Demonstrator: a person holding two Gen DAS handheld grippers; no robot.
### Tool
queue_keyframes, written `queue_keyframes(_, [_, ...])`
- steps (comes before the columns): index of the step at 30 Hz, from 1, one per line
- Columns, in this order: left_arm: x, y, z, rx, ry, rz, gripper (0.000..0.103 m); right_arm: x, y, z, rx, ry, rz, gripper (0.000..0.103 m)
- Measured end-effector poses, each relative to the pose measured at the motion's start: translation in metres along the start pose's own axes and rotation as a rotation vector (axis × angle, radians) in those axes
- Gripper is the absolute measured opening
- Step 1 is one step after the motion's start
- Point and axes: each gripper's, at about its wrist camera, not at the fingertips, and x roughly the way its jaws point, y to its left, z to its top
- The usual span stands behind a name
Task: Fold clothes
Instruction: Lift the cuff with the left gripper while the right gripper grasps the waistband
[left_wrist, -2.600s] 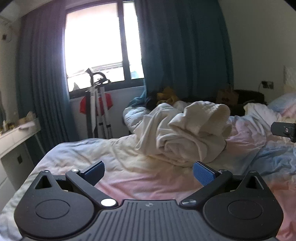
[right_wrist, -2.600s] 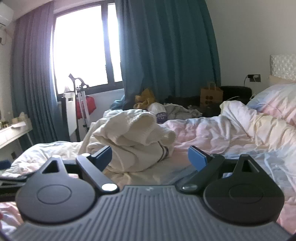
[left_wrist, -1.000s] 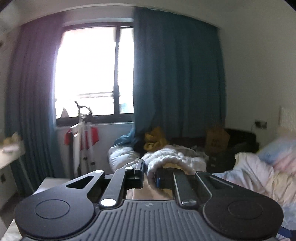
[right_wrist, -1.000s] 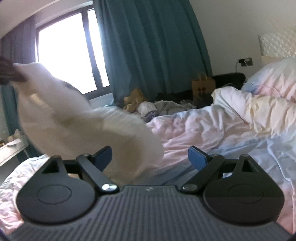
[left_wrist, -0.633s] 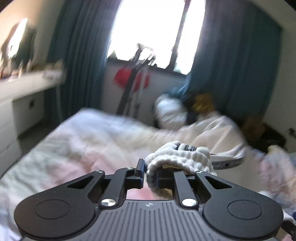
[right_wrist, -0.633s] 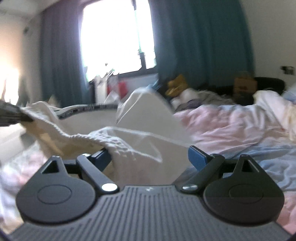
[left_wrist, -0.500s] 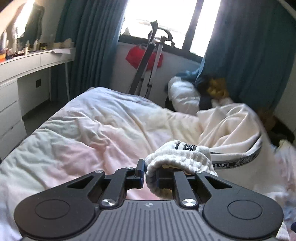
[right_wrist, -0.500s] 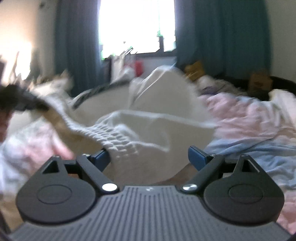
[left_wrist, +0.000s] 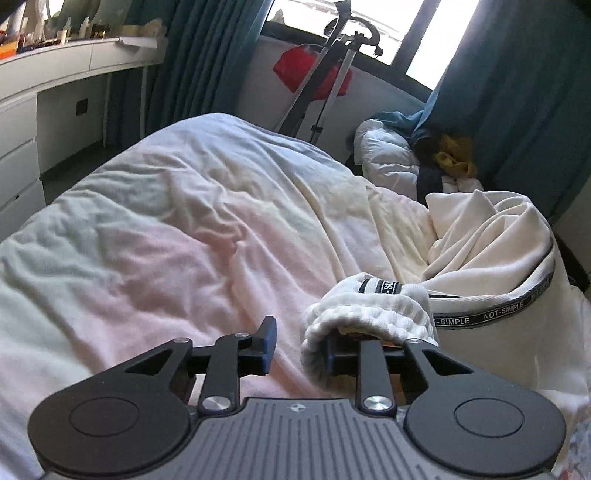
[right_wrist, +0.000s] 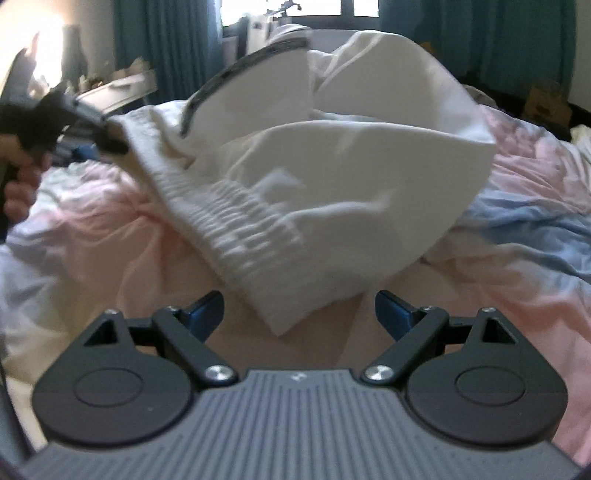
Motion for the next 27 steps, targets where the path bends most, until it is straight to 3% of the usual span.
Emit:
queue_keyframes(3, [-0.002,0.001,-0.001,-0.021,0.009,-0.008,0.028,0.002,0.002,-0.002,0.001,0.006,-0.026,0.089])
queue_keyframes(5, [-0.003,0.002,-0.002,-0.039,0.018,-0.012,0.028,0.003,0.003,-0.003,0.002,0.01,-0.044,0.068])
queue_keyframes(9, [-0.009,0.0,-0.004,-0.038,0.028,-0.012,0.033,0.002,0.0,0.004,0.023,-0.027,-0.068,0.062])
queue_keyframes(11, [-0.014,-0.002,-0.005,-0.031,0.037,-0.017,0.037,-0.001,-0.002,0.011,0.033,-0.074,-0.088,0.048])
queue_keyframes(17, [-0.039,-0.006,-0.017,-0.054,0.068,-0.028,0.043,-0.014,-0.011,0.02,0.087,-0.153,-0.089,0.02])
queue_keyframes(27, [-0.087,-0.017,-0.052,-0.064,0.104,-0.067,0.055,-0.02,-0.02,0.025,0.165,-0.175,-0.068,0.018])
